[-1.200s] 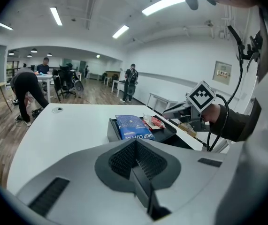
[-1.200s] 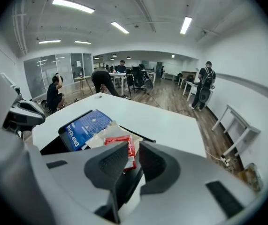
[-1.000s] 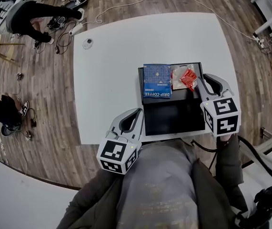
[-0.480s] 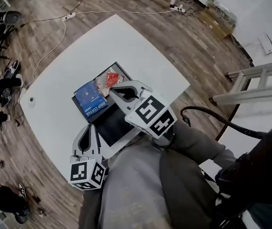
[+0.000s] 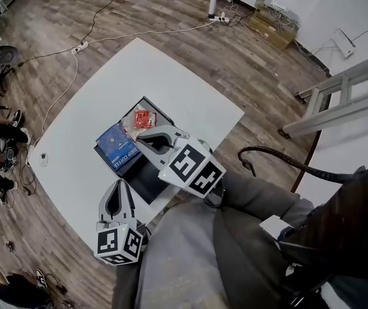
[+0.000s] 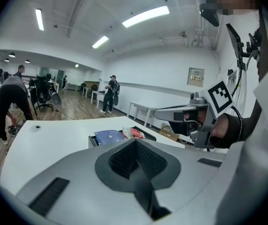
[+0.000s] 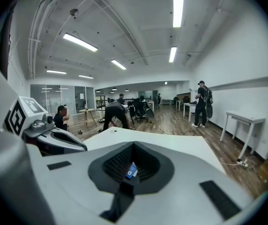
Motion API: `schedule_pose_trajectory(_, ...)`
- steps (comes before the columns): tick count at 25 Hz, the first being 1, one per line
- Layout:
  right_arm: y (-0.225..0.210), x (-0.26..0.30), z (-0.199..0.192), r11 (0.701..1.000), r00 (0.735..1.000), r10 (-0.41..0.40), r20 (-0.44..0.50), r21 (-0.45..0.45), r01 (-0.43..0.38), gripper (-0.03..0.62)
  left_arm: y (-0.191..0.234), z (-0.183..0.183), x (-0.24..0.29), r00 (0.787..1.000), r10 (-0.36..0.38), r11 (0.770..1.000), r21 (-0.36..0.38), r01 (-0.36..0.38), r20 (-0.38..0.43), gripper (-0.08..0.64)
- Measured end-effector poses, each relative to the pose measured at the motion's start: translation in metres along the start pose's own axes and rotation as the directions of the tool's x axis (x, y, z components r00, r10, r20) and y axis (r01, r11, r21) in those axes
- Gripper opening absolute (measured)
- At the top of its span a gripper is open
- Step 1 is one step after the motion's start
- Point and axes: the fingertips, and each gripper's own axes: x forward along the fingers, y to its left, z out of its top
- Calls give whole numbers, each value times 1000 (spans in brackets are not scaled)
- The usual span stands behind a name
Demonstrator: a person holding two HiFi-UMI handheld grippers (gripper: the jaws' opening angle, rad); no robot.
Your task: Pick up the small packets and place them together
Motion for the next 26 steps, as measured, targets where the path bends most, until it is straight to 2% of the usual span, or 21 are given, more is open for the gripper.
schedule_pose_trajectory(7, 4, -16, -4, 1000, 1000, -14, -14, 2, 14, 3, -10, -4, -2, 999, -44, 999, -3, 44, -6, 3)
schedule_pose_trajectory(15, -1, -15, -6, 999, 999, 38, 4, -7, -38, 3, -14, -2, -5, 999, 33, 999, 9, -34, 7, 3)
schedule_pose_trajectory(26, 16, 8, 7, 997, 997, 79, 17, -17, -79, 3, 14, 5, -18, 997, 79, 997, 11, -79, 24, 3)
